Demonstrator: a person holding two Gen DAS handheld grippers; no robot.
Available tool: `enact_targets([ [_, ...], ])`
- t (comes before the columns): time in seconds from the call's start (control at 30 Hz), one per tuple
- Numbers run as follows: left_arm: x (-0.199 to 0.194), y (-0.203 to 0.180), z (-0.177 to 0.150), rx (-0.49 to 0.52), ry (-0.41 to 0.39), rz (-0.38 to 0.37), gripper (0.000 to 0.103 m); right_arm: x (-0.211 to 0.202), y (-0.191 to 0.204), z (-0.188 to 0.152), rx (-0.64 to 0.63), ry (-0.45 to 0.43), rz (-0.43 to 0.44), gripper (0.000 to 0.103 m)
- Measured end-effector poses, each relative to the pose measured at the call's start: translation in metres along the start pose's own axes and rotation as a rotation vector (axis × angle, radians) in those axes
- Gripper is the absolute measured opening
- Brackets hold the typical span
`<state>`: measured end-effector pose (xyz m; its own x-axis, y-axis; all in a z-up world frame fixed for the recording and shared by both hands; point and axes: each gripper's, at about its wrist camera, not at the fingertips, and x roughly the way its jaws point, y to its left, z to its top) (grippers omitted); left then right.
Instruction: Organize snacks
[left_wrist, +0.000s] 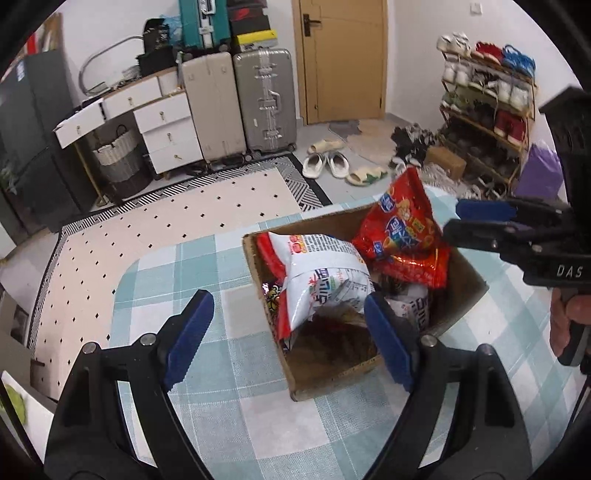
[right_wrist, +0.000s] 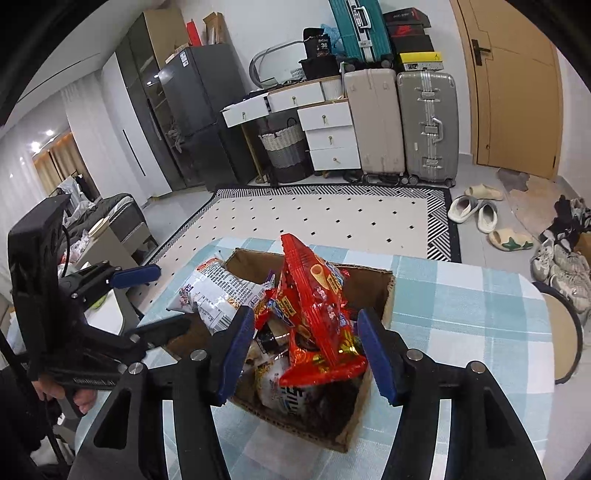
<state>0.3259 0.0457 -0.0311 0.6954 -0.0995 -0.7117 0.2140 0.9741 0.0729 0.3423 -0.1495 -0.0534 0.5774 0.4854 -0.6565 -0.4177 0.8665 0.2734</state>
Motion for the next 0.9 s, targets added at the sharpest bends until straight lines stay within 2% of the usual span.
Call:
enact_targets([
  [0.1,-0.027,0.003,-0.009,-0.013,-0.062,0.032,0.085,-0.023,0.005,-0.007,-0.004,-0.060,-0.008,0.061],
  [0.17,-0.047,0.005,-0.017,-0.035,-0.105,0.054,0.089,-0.048,0.014,-0.016,-0.012,-0.131,-0.016,0.069],
  [0.2,-0.058,0.007,-0.022,-0.054,-0.126,0.058,0.092,-0.061,0.018,-0.023,-0.013,-0.173,-0.009,0.078],
  [0.23,-0.069,0.006,-0.027,-0.070,-0.142,0.064,0.103,-0.072,0.022,-0.030,-0.014,-0.205,-0.006,0.086],
  [0.37,-0.102,0.000,-0.055,-0.127,-0.199,0.068,0.102,-0.117,0.042,-0.067,-0.040,-0.315,-0.020,0.091],
  [0.43,-0.117,-0.006,-0.071,-0.141,-0.215,0.087,0.102,-0.133,0.054,-0.085,-0.050,-0.354,-0.045,0.100],
  [0.63,-0.161,-0.019,-0.112,-0.177,-0.291,0.136,0.102,-0.171,0.076,-0.132,-0.060,-0.417,-0.069,0.102],
  [0.9,-0.201,-0.034,-0.154,-0.181,-0.391,0.195,0.102,-0.190,0.079,-0.185,-0.028,-0.430,-0.087,0.102],
])
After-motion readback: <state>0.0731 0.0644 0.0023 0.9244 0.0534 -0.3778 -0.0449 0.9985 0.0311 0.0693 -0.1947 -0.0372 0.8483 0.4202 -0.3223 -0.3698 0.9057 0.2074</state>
